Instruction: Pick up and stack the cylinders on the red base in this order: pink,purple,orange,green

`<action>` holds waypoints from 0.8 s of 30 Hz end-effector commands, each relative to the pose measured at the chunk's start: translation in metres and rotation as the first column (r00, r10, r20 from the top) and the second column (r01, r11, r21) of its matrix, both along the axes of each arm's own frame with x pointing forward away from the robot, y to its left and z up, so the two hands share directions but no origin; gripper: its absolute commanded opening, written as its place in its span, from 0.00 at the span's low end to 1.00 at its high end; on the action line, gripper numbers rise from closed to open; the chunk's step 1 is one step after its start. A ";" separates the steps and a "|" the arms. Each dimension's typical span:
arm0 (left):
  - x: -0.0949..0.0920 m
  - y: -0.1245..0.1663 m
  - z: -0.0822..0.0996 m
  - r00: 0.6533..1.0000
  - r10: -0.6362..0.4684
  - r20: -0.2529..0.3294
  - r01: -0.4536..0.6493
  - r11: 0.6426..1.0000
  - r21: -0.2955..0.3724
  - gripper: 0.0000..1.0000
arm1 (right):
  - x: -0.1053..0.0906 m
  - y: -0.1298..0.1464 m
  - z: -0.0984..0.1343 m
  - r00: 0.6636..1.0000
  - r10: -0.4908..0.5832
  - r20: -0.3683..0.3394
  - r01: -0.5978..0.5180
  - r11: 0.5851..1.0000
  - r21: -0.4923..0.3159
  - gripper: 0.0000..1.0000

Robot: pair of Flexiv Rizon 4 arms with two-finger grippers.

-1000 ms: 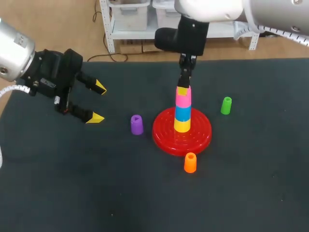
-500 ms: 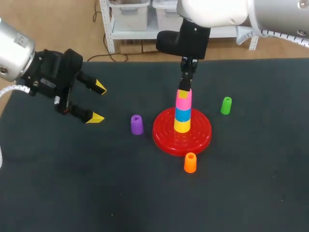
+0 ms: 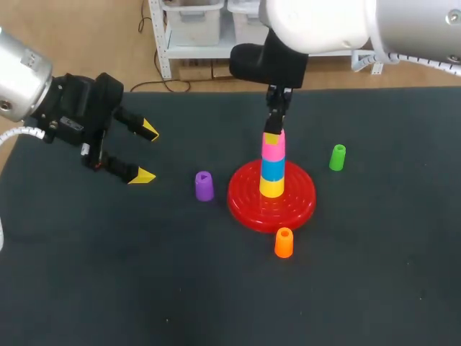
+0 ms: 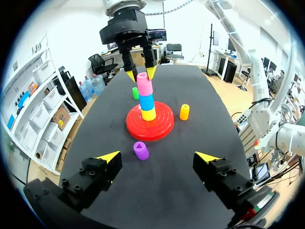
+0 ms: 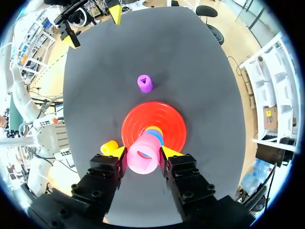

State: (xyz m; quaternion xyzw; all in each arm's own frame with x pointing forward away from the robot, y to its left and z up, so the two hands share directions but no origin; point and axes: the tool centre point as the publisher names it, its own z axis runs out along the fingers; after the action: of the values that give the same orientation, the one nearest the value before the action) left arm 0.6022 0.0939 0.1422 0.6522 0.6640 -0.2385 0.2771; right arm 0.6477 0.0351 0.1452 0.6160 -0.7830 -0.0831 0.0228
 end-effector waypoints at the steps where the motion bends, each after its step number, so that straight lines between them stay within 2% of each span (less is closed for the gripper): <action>1: 0.000 0.000 -0.001 1.000 0.001 0.001 -0.001 1.000 0.001 1.00 | -0.002 -0.003 -0.002 1.000 -0.003 0.005 0.003 1.000 0.004 0.00; 9: 0.000 0.000 -0.001 1.000 0.001 0.001 -0.001 1.000 0.001 1.00 | -0.003 -0.001 -0.007 1.000 0.001 -0.012 -0.001 1.000 0.007 0.00; 18: 0.000 0.000 -0.001 1.000 0.001 0.001 -0.001 1.000 0.001 1.00 | -0.002 -0.001 -0.004 1.000 -0.004 0.011 0.004 1.000 0.011 0.00; 24: 0.000 0.000 -0.001 1.000 0.001 0.001 -0.001 1.000 0.001 1.00 | -0.001 -0.001 -0.008 1.000 -0.003 0.002 0.003 1.000 -0.001 0.00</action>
State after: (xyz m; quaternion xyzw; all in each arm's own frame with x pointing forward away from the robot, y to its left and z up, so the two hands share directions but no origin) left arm 0.6022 0.0940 0.1422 0.6522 0.6640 -0.2385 0.2771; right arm 0.6467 0.0332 0.1397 0.6156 -0.7834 -0.0828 0.0217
